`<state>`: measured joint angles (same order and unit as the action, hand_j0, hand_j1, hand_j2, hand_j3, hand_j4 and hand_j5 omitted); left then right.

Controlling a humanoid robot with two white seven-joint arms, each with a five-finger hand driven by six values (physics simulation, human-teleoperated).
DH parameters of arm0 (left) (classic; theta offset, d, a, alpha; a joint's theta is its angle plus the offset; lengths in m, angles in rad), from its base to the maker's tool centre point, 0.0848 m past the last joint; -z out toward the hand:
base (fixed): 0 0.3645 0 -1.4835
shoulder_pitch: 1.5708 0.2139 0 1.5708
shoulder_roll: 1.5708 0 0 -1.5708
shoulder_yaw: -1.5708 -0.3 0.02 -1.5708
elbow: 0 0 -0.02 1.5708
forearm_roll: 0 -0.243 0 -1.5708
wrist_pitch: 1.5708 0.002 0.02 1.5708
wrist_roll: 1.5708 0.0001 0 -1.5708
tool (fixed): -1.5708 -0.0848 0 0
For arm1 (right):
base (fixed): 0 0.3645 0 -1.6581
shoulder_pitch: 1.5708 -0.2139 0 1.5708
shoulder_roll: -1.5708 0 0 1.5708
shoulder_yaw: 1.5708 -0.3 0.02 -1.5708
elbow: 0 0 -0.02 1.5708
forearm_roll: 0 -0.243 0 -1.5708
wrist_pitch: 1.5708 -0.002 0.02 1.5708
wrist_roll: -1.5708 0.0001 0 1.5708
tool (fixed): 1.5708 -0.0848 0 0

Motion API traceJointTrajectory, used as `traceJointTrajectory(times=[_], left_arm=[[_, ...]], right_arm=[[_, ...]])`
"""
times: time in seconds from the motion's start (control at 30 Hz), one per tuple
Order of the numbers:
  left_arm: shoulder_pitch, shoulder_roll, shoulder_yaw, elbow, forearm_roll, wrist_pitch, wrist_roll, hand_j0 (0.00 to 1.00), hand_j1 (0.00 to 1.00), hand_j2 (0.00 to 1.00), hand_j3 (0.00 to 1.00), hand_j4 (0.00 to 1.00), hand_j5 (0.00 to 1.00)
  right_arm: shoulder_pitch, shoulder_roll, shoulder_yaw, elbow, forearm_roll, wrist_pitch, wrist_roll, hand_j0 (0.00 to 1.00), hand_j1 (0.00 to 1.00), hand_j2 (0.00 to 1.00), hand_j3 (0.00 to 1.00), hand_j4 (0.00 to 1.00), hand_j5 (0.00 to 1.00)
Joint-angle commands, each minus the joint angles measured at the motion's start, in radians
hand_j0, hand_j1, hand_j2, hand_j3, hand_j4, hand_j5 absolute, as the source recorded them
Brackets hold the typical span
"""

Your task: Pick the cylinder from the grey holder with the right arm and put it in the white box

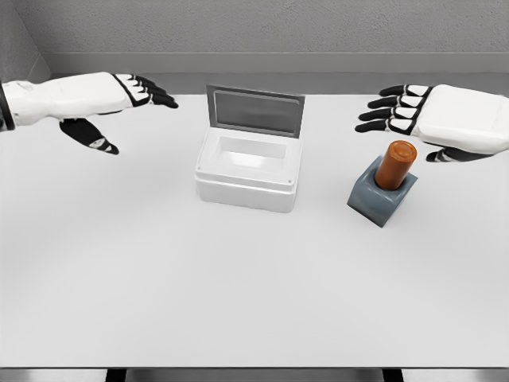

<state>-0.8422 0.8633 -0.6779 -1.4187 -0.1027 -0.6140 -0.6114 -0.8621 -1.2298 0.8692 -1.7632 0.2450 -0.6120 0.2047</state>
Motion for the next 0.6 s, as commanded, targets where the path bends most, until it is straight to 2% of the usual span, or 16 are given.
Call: traceJointTrajectory(times=[0.0,0.03,0.23,0.3,0.43,0.47,0.57], left_arm=[[-0.002,0.025,-0.003,-0.005,0.012,0.003,0.000,1.00,1.00,1.00,1.00,1.00,1.00],[-0.002,0.046,0.000,-0.009,0.015,0.003,0.000,1.00,1.00,1.00,1.00,1.00,1.00],[0.014,0.048,-0.005,-0.008,0.017,0.003,0.000,1.00,1.00,1.00,1.00,1.00,1.00],[0.014,0.048,-0.003,-0.009,0.015,0.003,0.000,1.00,1.00,1.00,1.00,1.00,1.00],[0.012,0.049,0.000,-0.011,0.015,0.003,0.000,1.00,1.00,1.00,1.00,1.00,1.00],[0.011,0.049,-0.002,-0.011,0.017,0.003,0.000,1.00,1.00,1.00,1.00,1.00,1.00],[0.009,0.072,0.000,-0.037,0.018,0.003,0.000,1.00,1.00,1.00,1.00,1.00,1.00]], right_arm=[[0.000,-0.008,0.004,0.001,-0.001,0.001,0.001,1.00,1.00,1.00,1.00,1.00,1.00],[0.000,-0.008,0.002,-0.001,-0.003,0.001,0.001,1.00,1.00,1.00,1.00,1.00,1.00],[0.003,0.015,-0.002,0.005,-0.016,0.001,-0.010,1.00,1.00,1.00,1.00,1.00,1.00],[-0.005,0.010,-0.018,0.007,-0.009,0.001,0.021,1.00,1.00,1.00,1.00,1.00,1.00],[-0.081,0.059,-0.033,0.076,-0.020,0.001,0.380,1.00,1.00,1.00,1.00,1.00,1.00],[-0.109,0.058,-0.033,0.090,-0.020,0.001,0.406,1.00,1.00,1.00,1.00,1.00,1.00],[-0.138,0.073,-0.029,0.090,-0.015,0.001,0.406,1.00,1.00,1.00,1.00,1.00,1.00]])
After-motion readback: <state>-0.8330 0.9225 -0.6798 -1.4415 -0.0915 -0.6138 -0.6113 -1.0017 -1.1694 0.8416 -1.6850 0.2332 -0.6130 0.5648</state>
